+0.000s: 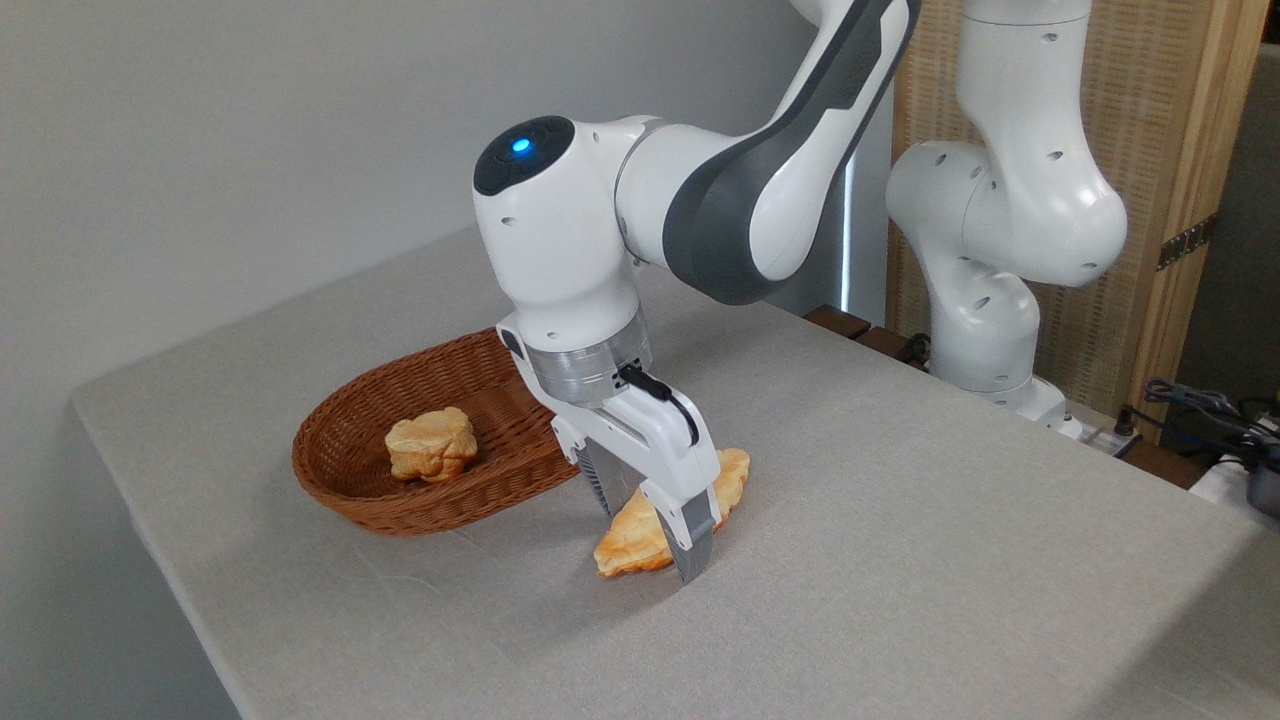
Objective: Put bread into the basket
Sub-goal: 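Close the gripper on the long golden bread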
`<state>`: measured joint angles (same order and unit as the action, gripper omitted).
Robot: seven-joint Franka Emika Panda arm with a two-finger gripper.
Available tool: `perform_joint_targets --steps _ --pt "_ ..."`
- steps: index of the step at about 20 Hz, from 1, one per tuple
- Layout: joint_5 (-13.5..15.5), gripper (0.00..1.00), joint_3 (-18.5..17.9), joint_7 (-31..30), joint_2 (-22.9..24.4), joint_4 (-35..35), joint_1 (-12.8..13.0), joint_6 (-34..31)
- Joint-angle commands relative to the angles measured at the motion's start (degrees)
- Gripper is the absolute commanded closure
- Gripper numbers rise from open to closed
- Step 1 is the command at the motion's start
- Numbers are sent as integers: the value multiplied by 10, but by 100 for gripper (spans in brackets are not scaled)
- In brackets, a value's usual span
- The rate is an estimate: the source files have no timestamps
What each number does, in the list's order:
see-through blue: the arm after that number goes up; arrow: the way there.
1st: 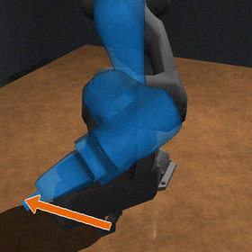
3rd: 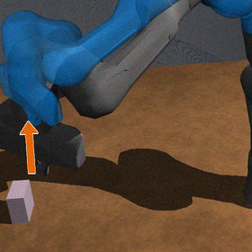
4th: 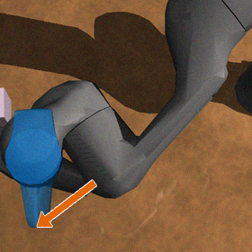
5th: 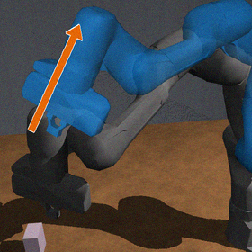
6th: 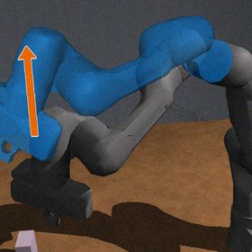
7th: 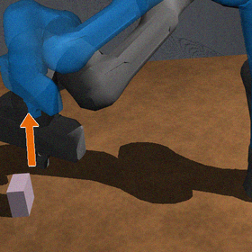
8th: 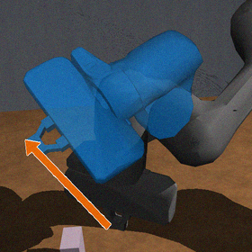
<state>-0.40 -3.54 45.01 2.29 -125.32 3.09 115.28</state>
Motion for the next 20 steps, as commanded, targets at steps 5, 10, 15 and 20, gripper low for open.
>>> perform_joint_targets --steps 5,10,15,20 --pt "-5 56 -7 17 13 -11 6 8" --pt "-5 56 -5 17 13 -11 8 7" --pt "-5 57 -2 19 15 -6 8 8" --pt "-3 56 -2 23 24 8 7 7"
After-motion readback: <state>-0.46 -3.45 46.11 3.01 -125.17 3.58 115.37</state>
